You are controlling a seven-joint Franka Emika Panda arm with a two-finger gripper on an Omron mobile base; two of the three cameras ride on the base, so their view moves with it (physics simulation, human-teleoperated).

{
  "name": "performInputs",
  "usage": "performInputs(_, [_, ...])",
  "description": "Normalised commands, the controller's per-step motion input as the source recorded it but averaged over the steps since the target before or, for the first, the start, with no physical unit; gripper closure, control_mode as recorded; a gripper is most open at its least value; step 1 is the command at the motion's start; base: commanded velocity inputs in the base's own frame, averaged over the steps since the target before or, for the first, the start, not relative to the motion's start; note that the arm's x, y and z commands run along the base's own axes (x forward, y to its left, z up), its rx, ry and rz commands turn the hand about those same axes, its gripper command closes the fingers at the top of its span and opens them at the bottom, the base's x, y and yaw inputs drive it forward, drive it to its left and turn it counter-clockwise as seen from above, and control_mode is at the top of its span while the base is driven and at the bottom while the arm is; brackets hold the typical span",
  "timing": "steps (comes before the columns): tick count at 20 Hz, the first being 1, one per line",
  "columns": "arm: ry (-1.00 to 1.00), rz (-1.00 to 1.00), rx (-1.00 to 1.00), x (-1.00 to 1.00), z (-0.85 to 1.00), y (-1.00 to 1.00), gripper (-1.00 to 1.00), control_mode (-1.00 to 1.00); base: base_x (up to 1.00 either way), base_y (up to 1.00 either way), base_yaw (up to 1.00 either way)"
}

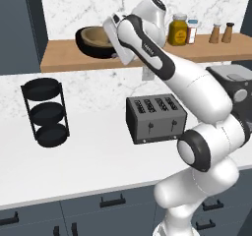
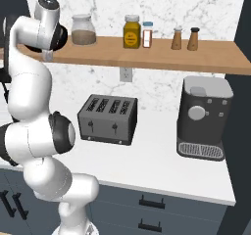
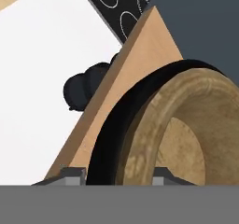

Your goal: Pick up the bowls on the counter and stack them on top of one another in the open cabinet. Place the smaller bowl on top of the larger bowl.

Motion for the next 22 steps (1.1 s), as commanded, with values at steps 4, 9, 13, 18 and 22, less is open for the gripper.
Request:
performInputs(4, [0.00, -0.07, 0.00, 0.67, -0.05, 0.39, -1.00, -1.00, 0.00, 0.00, 0.00])
performInputs(9, [-0.03, -0.05, 0.00, 0.00, 0.00, 0.00, -1.00, -1.00, 0.00, 0.00, 0.00])
performInputs(13, [-0.15, 0.00, 0.00, -0.74, 0.02, 0.00, -1.00, -1.00, 0.00, 0.00, 0.00])
performInputs(18, [-0.11, 0.00, 0.01, -1.00, -0.14, -0.07, -1.00, -1.00, 0.00, 0.00, 0.00])
performInputs(22, [-0.01, 0.00, 0.03, -1.00, -0.76, -0.31, -1.00, -1.00, 0.00, 0.00, 0.00])
